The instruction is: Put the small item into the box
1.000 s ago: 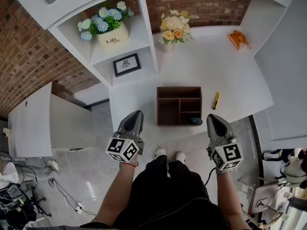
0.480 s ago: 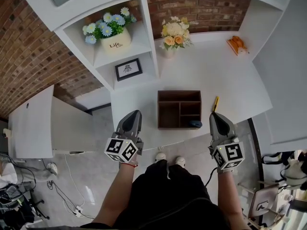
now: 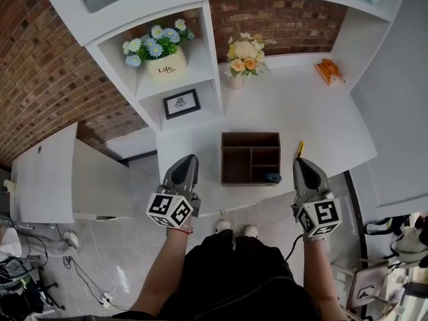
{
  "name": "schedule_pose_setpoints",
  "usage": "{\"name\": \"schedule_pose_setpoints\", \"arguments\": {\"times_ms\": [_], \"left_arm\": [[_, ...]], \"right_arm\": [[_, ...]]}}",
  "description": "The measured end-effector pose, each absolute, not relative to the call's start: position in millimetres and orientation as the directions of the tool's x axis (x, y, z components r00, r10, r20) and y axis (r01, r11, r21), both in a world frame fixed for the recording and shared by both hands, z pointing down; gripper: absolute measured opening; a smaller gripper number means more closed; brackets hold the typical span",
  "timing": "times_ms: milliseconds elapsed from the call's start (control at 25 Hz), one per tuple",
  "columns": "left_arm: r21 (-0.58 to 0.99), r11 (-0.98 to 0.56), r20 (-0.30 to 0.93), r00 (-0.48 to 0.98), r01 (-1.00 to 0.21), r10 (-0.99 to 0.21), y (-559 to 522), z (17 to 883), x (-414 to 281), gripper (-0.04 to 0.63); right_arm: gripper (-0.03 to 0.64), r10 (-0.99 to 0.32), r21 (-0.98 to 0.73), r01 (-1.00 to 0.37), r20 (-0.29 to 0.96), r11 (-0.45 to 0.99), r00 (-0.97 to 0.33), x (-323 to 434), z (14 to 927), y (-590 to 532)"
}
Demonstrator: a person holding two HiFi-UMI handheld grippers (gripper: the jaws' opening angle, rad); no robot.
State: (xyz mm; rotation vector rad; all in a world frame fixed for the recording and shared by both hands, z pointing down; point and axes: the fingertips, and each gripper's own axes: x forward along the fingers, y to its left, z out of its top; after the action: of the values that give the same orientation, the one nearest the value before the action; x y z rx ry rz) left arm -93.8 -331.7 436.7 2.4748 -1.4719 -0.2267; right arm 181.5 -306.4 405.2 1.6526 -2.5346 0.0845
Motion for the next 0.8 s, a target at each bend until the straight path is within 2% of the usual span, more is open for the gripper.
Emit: {"name": "schedule_pose_setpoints", "arguments": {"times_ms": [800], "left_arm": [[0.283,-0.47,-0.03,0.482,-0.836,-0.876,-336.7,427.3,-96.5,0.003]], "right_arm": [[0.003,-0.916,0.016,-0.921,0.106,0.389,-0.386,182.5,398.4,-307.7]]}}
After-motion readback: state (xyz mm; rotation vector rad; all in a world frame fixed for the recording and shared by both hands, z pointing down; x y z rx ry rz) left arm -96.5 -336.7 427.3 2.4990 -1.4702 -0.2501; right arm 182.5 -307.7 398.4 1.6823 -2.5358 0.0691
